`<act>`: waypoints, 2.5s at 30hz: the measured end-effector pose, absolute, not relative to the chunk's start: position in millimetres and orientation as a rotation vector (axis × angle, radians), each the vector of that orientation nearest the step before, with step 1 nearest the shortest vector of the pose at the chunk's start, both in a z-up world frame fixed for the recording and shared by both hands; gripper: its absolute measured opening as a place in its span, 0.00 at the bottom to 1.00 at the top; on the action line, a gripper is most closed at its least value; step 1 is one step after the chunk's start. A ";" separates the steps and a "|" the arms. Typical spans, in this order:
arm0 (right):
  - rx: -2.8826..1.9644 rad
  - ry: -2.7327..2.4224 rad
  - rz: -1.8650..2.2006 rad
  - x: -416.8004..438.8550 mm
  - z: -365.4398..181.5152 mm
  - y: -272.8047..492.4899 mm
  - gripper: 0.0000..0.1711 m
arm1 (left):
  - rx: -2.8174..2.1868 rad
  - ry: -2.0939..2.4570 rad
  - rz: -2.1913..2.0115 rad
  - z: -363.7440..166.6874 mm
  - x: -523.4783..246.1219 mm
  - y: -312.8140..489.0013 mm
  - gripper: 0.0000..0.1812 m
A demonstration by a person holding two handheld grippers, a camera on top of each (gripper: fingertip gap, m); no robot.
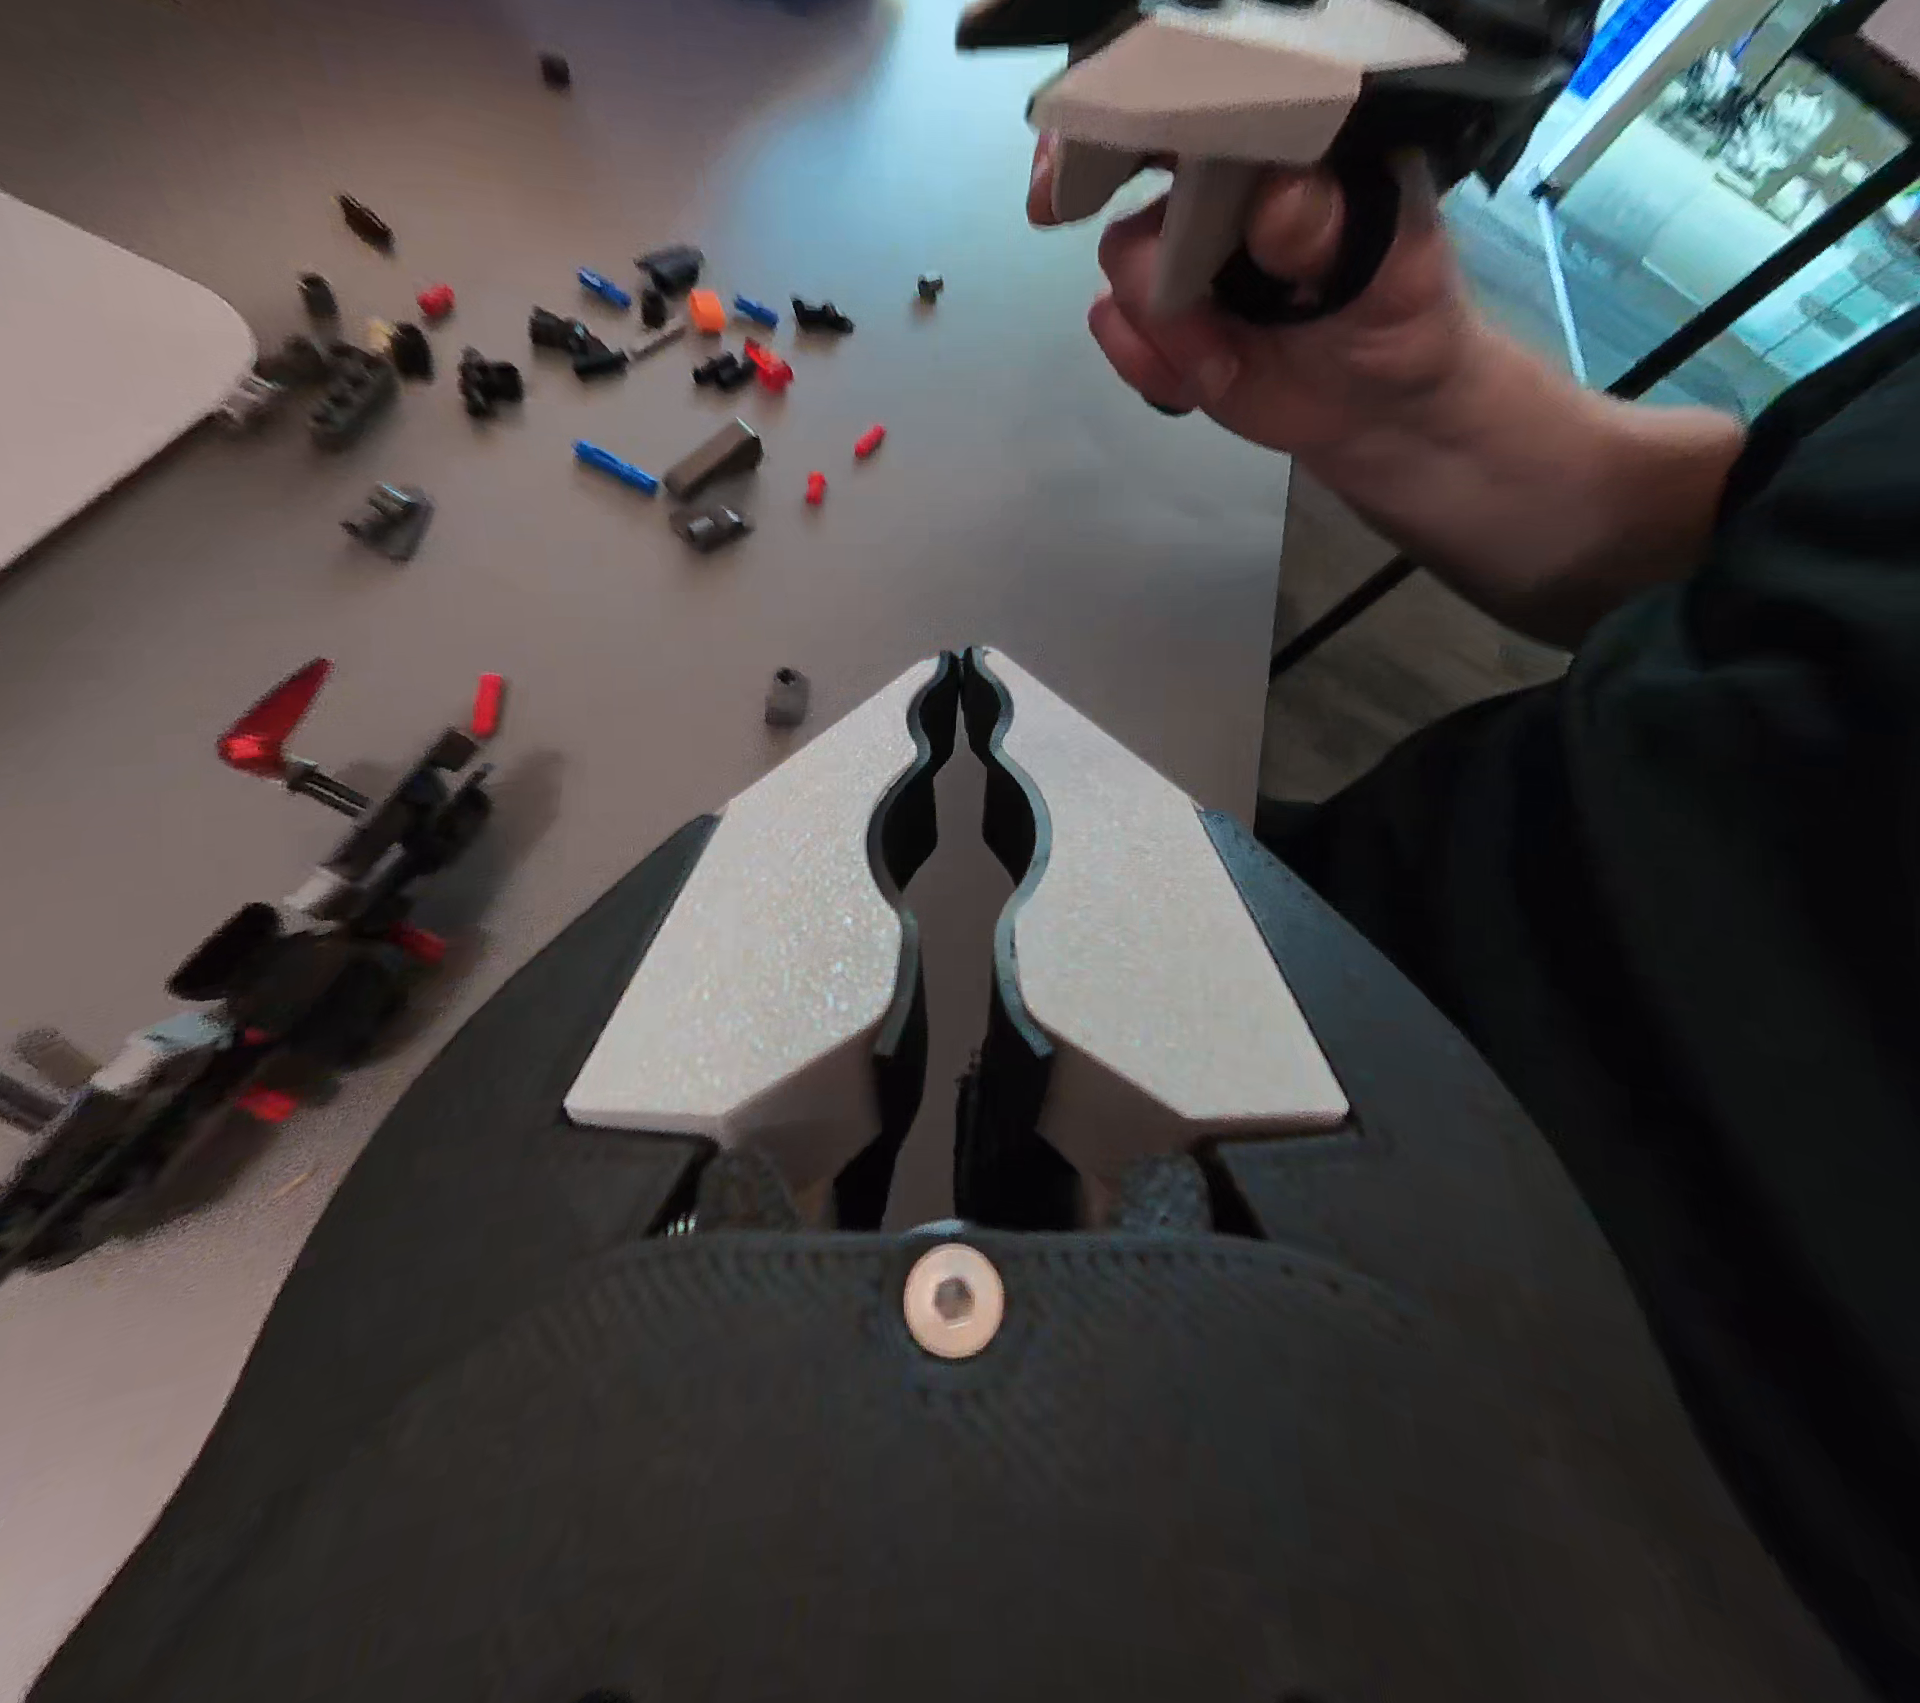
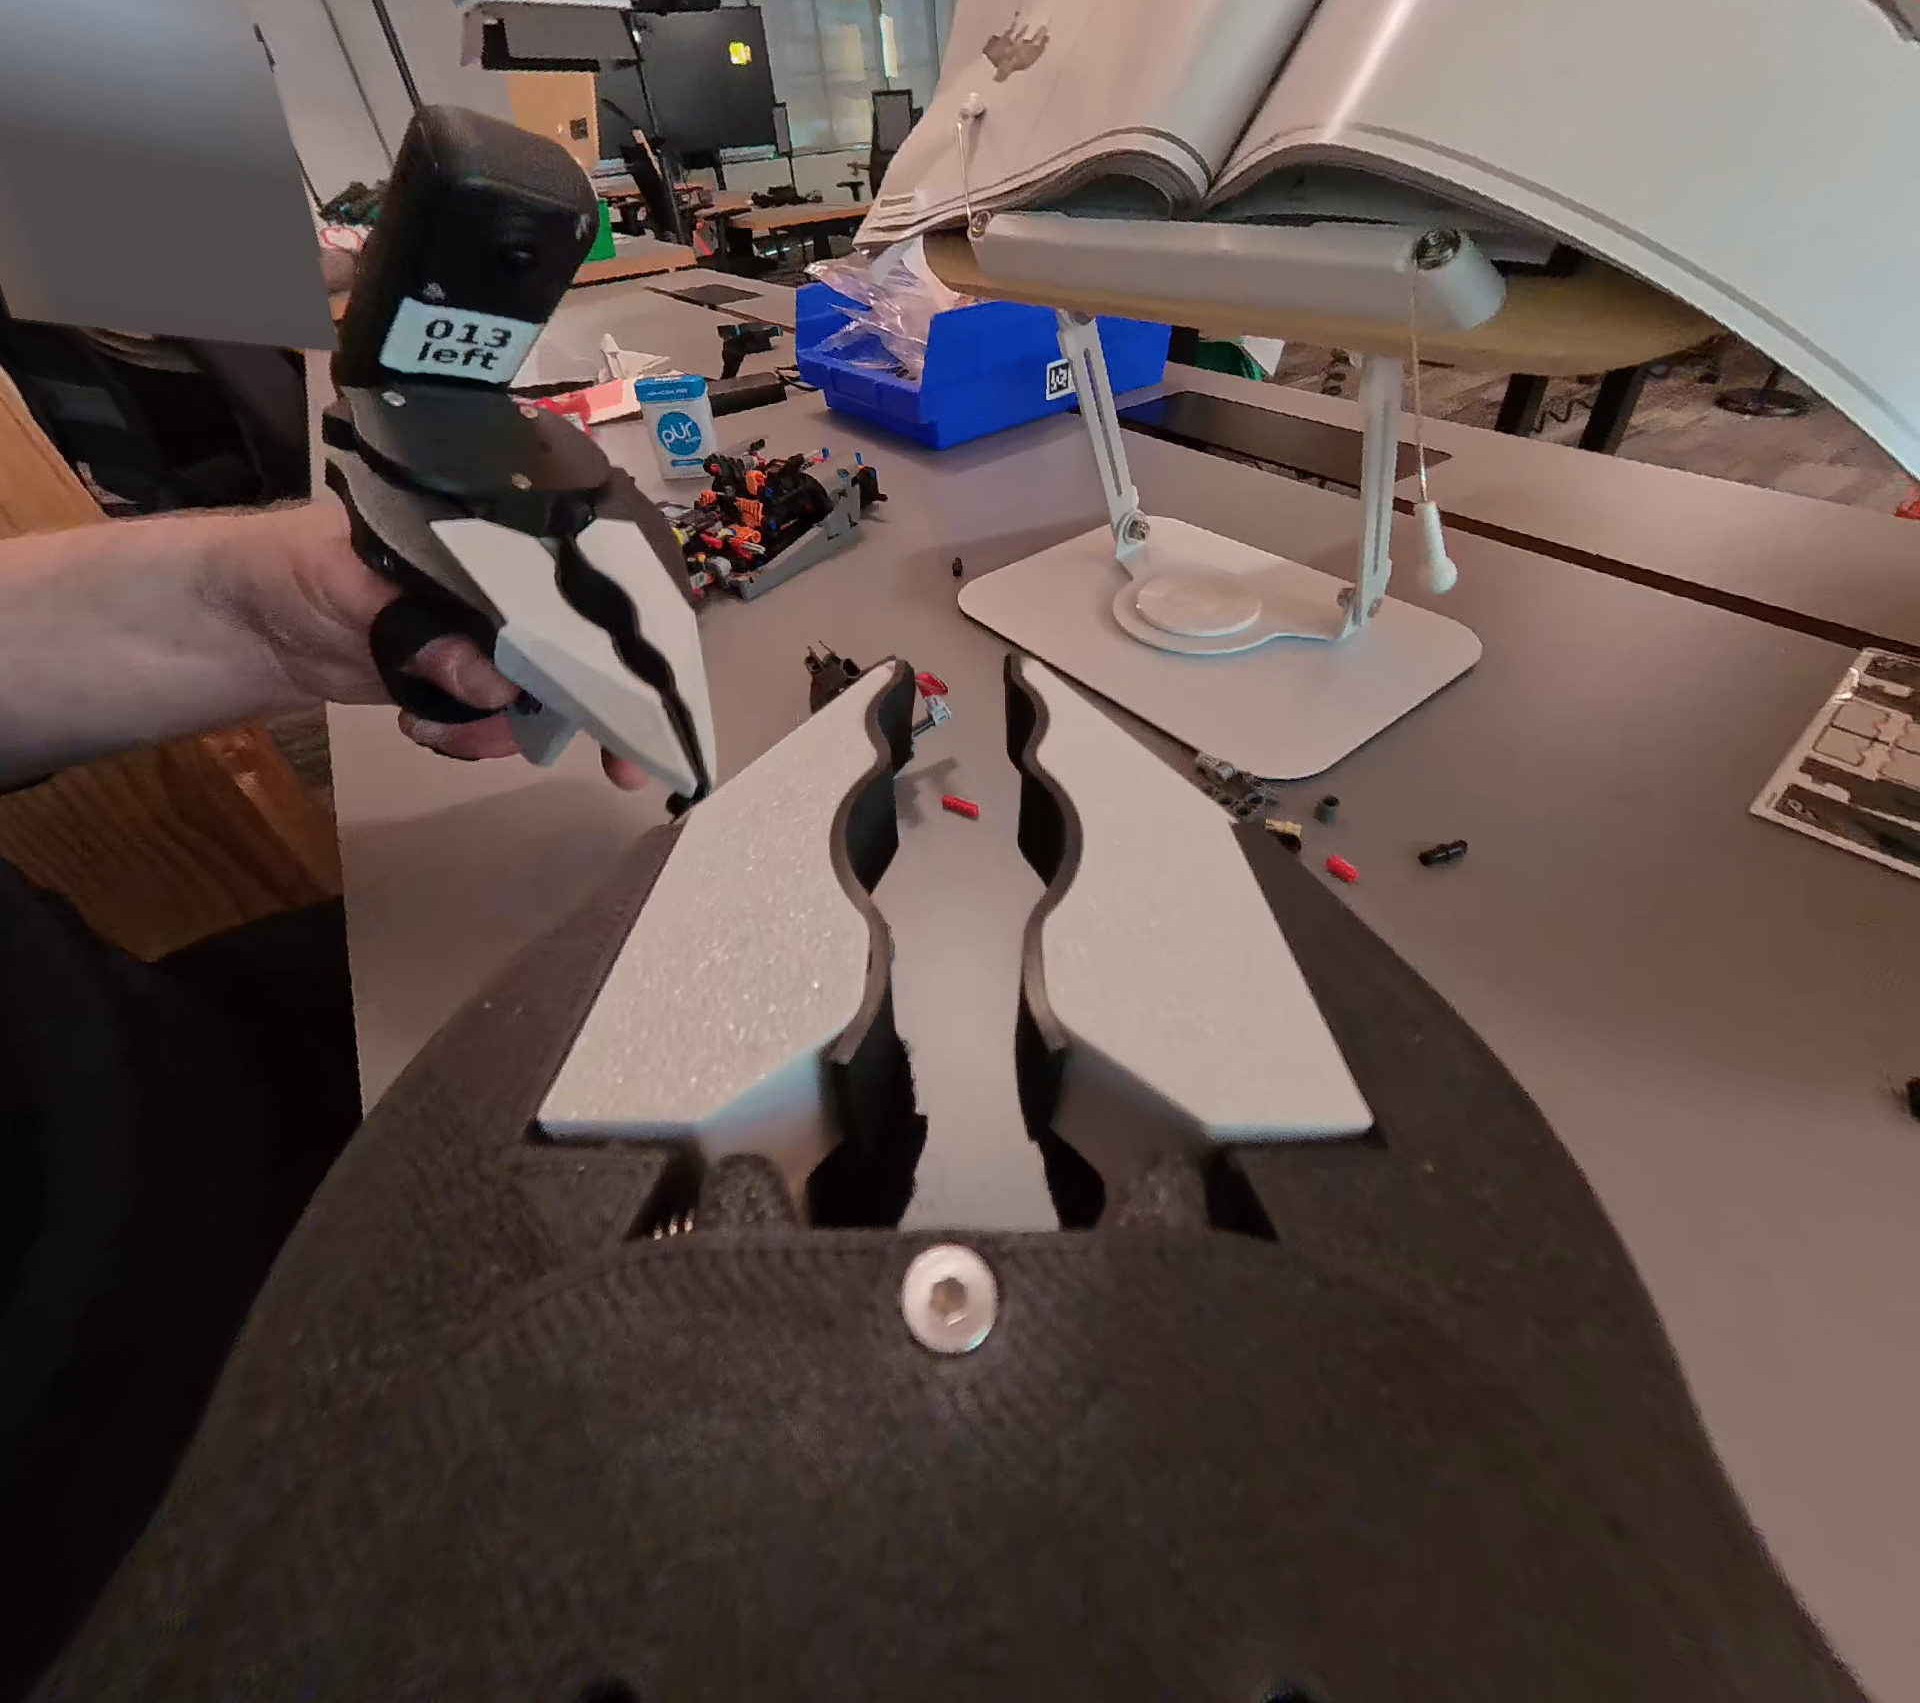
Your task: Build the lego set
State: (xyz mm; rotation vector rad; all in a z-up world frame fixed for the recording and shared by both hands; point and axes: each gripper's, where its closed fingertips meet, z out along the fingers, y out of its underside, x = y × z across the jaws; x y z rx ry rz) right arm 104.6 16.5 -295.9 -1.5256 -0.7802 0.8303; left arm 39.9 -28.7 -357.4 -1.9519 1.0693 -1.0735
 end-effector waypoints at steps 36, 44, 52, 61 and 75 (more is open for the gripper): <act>-1.523 -0.775 0.838 111.4 -306.2 16.2 0.09 | -2.119 1.132 -0.938 -408.0 43.2 -22.8 0.00; -1.506 -0.960 0.572 103.4 -314.1 4.9 0.13 | -1.982 0.716 -1.376 -355.9 41.9 -8.4 0.00; -1.451 -1.132 0.511 65.6 -325.0 -14.6 0.14 | -1.902 0.539 -1.580 -335.4 38.9 -1.0 0.00; -1.457 -1.189 0.479 48.1 -331.5 -14.5 0.14 | -1.879 0.485 -1.649 -328.5 39.5 1.4 0.00; -1.520 -1.153 0.433 38.9 -340.0 -7.4 0.07 | -1.891 0.483 -1.675 -329.7 45.3 -2.7 0.00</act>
